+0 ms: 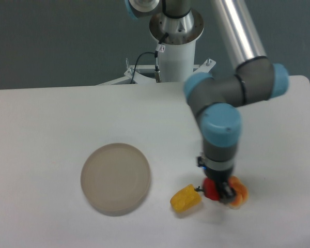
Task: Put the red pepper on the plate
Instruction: 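Carry the held red pepper with the gripper over to the beige plate, then lower the red pepper onto the plate's center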
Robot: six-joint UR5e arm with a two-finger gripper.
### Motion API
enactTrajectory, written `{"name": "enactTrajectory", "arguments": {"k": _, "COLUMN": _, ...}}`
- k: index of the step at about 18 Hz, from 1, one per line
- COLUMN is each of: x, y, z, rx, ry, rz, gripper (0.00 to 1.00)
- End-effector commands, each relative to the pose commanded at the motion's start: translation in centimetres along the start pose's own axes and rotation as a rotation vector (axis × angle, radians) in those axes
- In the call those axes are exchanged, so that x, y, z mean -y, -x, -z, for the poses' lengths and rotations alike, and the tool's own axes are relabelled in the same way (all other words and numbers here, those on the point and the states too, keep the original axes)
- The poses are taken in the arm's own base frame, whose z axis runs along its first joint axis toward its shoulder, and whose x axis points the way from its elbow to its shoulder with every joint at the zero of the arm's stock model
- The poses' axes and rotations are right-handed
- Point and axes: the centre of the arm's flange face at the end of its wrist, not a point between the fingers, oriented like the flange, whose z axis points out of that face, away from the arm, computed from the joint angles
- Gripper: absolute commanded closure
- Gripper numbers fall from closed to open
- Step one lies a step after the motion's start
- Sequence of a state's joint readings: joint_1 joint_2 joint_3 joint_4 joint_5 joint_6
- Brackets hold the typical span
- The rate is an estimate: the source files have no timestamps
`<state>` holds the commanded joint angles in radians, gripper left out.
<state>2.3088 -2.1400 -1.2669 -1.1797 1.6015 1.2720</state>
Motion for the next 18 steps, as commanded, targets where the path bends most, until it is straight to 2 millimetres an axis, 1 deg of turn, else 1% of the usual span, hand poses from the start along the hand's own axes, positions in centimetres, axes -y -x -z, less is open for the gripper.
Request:
{"name": "enactTrajectory", "arguments": {"k": 3, "x": 3.4, "y": -3.0, "z": 0.1, "rx": -0.011, "ry": -0.005, "rz": 0.025, "gripper": 0.45}}
{"name": "enactTrajectory", "arguments": {"k": 6, "x": 7.0, "y": -5.4, "z": 0.1, "rx": -0.017, "ry": -0.011, "rz": 0.056, "gripper": 0.45}}
{"name": "enactTrajectory", "arguments": {"k": 7, "x": 8.0, "y": -6.3, "z": -0.3, "rx": -0.023, "ry": -0.009, "rz": 0.054, "gripper": 0.45}}
{"name": "enactTrajectory", "arguments": {"k": 10, "x": 10.8, "y": -7.8, "z": -1.4, "rx": 0.006, "ry": -0.032, "rz": 0.088, "gripper": 0.45}}
{"name": "enactTrajectory", "arguments": {"k": 12, "x": 11.8, "y": -8.6, "z": -2.0, "rx": -0.003, "ry": -0.030, "rz": 0.112, "gripper": 0.45}}
{"name": "enactTrajectory", "arguments": {"k": 13, "x": 12.6, "y": -9.4, "z": -2.5, "rx": -0.013, "ry": -0.028, "rz": 0.135, "gripper": 0.45}}
{"name": "enactTrajectory", "arguments": {"k": 15, "x": 13.0, "y": -9.9, "z": -3.5, "rx": -0.033, "ry": -0.022, "rz": 0.212, "gripper": 0.45}}
{"name": "enactTrajectory", "arguments": {"k": 18, "x": 13.6, "y": -11.0, "z": -5.1, "rx": -0.056, "ry": -0.007, "rz": 0.225, "gripper": 0.45}}
